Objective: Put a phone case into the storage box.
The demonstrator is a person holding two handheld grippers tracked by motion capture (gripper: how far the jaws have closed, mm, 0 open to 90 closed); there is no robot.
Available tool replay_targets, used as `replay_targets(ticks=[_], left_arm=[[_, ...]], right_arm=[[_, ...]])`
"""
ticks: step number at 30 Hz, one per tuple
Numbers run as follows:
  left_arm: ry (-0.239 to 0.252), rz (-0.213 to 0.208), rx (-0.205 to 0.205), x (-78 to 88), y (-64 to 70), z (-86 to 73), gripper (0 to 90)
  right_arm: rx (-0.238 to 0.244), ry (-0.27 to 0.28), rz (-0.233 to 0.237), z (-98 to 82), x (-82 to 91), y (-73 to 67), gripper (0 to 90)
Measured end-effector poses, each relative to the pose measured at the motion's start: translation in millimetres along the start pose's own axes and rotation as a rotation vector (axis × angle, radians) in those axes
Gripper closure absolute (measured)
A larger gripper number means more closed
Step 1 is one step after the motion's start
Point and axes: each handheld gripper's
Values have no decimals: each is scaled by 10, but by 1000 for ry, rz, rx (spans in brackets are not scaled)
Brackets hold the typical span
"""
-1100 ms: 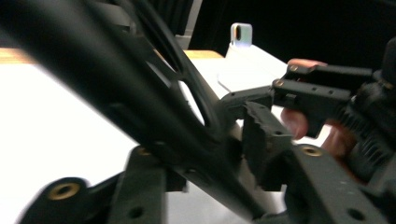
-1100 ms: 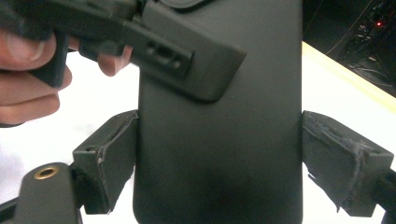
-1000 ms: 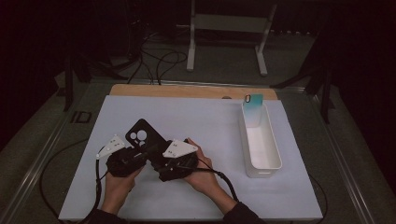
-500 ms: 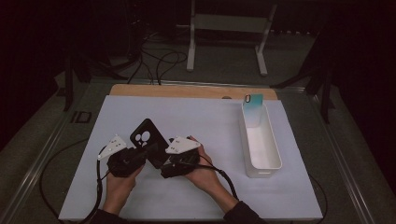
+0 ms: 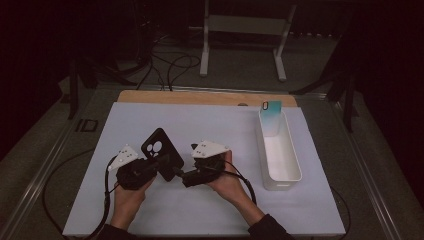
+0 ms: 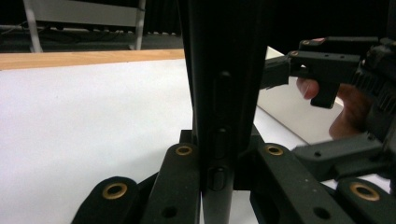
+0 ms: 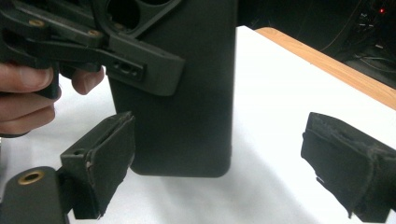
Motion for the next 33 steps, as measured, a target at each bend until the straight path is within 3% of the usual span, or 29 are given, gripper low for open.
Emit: replay_targets(ticks=[16,33], left_arm=[[-30,2,-21,-45,55,1,841],[-63,-6,-46,-126,153,-30,841]], right_arm=[[-51,50,7,97,132,94,99],[-23,86,42,377,-21,-88,95]])
Point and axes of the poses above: each handheld gripper's, and its own axes: x roughly backward along the jaws, z roughly out of its top, y roughly to its right, and after that the axes turned 5 degrees about z, right-handed
